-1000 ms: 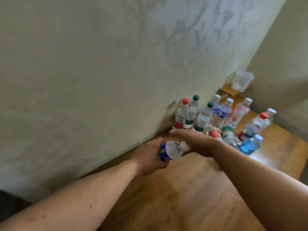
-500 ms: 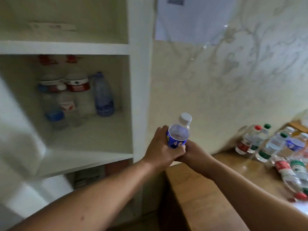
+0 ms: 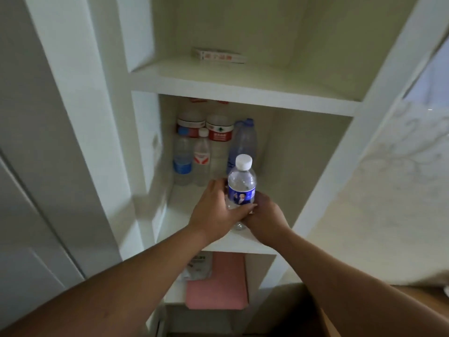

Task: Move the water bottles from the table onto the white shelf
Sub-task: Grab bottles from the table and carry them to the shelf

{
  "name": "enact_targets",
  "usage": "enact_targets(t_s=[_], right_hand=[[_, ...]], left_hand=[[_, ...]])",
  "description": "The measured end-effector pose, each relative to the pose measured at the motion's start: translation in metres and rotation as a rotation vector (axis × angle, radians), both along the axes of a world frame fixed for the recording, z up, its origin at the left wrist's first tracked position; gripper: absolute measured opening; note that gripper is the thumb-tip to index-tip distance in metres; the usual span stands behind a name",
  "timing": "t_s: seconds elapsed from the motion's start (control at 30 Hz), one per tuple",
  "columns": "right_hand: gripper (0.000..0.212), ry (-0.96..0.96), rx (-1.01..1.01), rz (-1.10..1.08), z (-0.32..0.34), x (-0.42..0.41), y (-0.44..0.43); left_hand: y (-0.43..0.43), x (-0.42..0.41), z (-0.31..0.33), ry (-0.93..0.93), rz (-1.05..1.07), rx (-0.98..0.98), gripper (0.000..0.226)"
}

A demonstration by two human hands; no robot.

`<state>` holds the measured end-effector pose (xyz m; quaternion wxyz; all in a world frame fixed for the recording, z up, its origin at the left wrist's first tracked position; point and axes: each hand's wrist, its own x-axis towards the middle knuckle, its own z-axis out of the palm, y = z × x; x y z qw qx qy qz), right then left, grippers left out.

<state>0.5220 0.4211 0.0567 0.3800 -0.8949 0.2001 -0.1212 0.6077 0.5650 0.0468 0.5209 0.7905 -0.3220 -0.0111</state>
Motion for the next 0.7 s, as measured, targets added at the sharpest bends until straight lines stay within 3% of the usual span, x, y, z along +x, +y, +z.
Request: enact_targets(t_s=[0.17, 0.43, 0.63, 0.7], right_hand=[[0.022, -0.002, 0.04, -0.092, -0.02, 0.052, -0.009], [0.02, -0.165, 0.072, -0.123, -0.072, 0.14, -0.024], [0.037, -0.09, 0.087, -0.076, -0.11, 0.182, -0.03], [0.04, -0.102, 0.07, -0.094, -0.125, 0.188, -0.028]], left_hand=[[-0.021, 0.043, -0.019, 0.218, -0.024, 0.055, 0.067], [-0.061, 0.123, -0.06, 0.264, 0.042, 0.023, 0.052], [-0.065, 0.15, -0.106, 0.358, 0.24, 0.023, 0.044], [-0.061, 0.149, -0.124, 0.301, 0.302, 0.038, 0.032]])
